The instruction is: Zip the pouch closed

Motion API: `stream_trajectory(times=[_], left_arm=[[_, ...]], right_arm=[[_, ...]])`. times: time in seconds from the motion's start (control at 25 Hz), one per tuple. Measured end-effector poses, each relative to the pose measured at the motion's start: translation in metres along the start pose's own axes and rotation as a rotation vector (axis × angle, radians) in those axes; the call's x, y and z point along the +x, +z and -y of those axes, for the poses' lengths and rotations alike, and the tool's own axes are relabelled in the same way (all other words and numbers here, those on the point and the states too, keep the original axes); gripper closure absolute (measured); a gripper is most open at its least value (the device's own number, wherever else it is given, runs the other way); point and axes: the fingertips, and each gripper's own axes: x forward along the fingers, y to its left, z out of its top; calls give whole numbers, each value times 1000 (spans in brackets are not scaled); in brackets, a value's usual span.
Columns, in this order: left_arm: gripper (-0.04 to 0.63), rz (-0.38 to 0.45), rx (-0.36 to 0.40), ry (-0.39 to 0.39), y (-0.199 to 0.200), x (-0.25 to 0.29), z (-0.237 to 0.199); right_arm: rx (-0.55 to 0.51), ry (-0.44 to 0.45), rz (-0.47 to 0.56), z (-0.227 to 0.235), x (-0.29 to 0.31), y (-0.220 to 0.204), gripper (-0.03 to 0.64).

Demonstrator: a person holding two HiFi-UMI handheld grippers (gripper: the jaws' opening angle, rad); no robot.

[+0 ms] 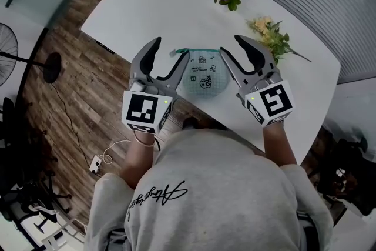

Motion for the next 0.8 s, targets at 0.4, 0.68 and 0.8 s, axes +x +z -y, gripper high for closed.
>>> stream_trajectory(times=[0.4,0.68,0.8], left_arm=[[403,47,4,-26,18,-12,12],[451,115,-14,-41,37,-14,20],[496,119,-14,-42,36,-15,20]], right_arm=[[5,9,51,-11,-10,22,506],[17,6,78,-14,-15,31,566],[26,9,85,-15,-14,32,588]])
